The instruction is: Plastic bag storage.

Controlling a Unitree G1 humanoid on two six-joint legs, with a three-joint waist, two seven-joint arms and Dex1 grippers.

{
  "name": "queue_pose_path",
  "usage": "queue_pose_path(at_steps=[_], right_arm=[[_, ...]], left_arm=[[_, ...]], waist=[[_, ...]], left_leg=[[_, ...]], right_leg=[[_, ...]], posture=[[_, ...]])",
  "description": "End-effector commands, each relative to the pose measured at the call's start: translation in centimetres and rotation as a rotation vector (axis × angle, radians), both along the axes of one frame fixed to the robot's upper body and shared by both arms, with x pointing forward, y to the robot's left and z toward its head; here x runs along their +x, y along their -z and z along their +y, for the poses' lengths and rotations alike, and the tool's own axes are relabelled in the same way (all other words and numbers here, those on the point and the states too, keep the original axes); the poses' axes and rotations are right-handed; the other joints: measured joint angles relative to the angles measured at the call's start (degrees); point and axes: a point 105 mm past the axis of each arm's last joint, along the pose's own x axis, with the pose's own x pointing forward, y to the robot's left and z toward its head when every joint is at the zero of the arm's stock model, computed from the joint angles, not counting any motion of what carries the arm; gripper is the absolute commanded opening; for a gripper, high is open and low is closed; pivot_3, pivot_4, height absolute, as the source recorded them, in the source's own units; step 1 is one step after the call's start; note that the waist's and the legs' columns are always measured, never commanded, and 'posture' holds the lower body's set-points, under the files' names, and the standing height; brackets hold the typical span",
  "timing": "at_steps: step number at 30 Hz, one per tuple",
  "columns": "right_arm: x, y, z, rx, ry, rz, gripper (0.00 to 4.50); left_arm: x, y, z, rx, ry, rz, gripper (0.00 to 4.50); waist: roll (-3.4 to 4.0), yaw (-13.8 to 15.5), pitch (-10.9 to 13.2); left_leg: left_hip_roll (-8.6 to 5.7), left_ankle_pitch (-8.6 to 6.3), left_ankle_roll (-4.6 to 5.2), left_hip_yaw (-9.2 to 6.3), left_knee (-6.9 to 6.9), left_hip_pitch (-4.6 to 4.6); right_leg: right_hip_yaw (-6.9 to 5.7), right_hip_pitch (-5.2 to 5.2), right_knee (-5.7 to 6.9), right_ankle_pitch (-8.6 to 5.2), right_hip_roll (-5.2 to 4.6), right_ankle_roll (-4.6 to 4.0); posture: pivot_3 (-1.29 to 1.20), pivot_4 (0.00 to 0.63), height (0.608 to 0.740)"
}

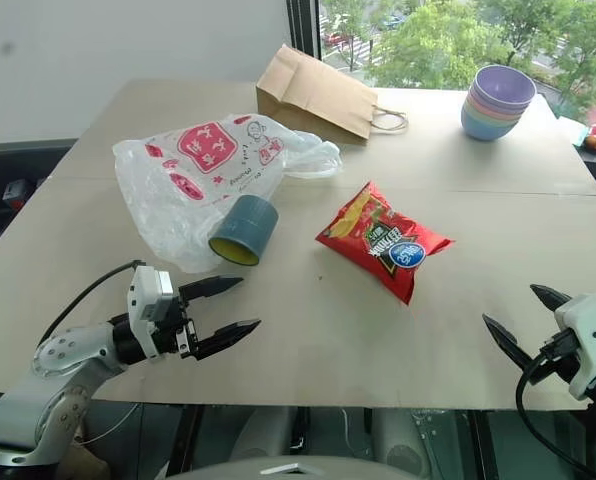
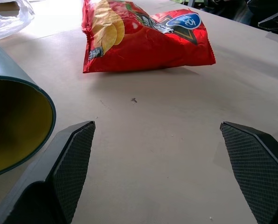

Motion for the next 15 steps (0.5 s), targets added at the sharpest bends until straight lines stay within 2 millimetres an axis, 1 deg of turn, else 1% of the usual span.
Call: queue_pose_path(at_steps=[1,4,7,8,11,12,13,15], right_arm=[[0.8,-1.8,0.6,0.006,-0.027,-0.08,4.48],[1.9,-3.4,2.6,0.057,-0.107,-0.16,4.48],[2.2,-4.1,4.3,0.078,-0.191,-0.173,4.48],[2.2,-4.3,4.7,0.078,-0.21,-0.175,4.48],[2.6,-5.2,6.2,0.087,-0.29,-0.198,4.48],[2.7,-5.5,6.6,0.091,-0.31,-0.205,4.48],[2.9,-5.8,7.0,0.089,-0.325,-0.214,4.48],[3.0,-6.0,7.8,0.08,-0.36,-0.229,4.48]], left_arm=[[1.5,-1.9,0.4,-0.066,-0.081,-0.076,4.48],[4.8,-4.8,2.3,-0.188,-0.301,-0.152,4.48],[7.4,-6.9,4.1,-0.204,-0.456,-0.224,4.48],[7.9,-7.4,4.4,-0.204,-0.485,-0.238,4.48],[11.6,-9.3,6.9,-0.123,-0.697,-0.295,4.48],[12.7,-9.5,7.5,-0.079,-0.757,-0.284,4.48],[13.6,-9.7,7.8,-0.042,-0.795,-0.286,4.48],[15.0,-9.6,7.9,0.092,-0.831,-0.31,4.48]], waist=[[0.0,0.0,0.0],[-0.07,0.02,0.06],[-0.07,0.02,0.04],[-0.07,0.02,0.03],[-0.1,0.05,0.05],[-0.15,0.18,0.07],[-0.23,0.18,0.12],[-0.28,0.16,0.09]], left_leg=[[0.0,0.0,0.0,0.0,0.0,0.0],[0.02,0.01,0.01,-0.04,0.08,0.01],[-0.01,0.02,0.02,-0.11,0.15,0.12],[-0.09,0.02,0.02,-0.08,0.15,0.21],[-0.23,0.02,0.02,-0.02,0.12,0.14],[-0.25,0.02,0.02,-0.02,0.11,0.09],[-0.3,0.02,0.02,-0.04,0.12,0.05],[-0.29,0.02,0.02,-0.08,0.12,0.01]], right_leg=[[0.0,0.0,0.0,0.0,0.0,0.0],[-0.01,0.06,0.0,0.01,0.02,0.01],[-0.05,0.18,0.06,0.02,0.14,0.02],[-0.05,0.25,0.12,0.02,0.16,0.02],[-0.06,0.24,0.15,0.01,0.16,0.01],[-0.08,0.23,0.12,0.02,0.17,0.0],[-0.14,0.24,0.13,0.02,0.17,0.0],[-0.2,0.25,0.1,0.03,0.18,0.01]], posture=[[0.0,0.15,0.74],[0.0,0.15,0.74],[0.0,0.15,0.74],[0.0,0.15,0.74],[0.0,0.15,0.74],[0.0,0.15,0.74],[0.0,0.15,0.74],[0.0,0.15,0.74]])
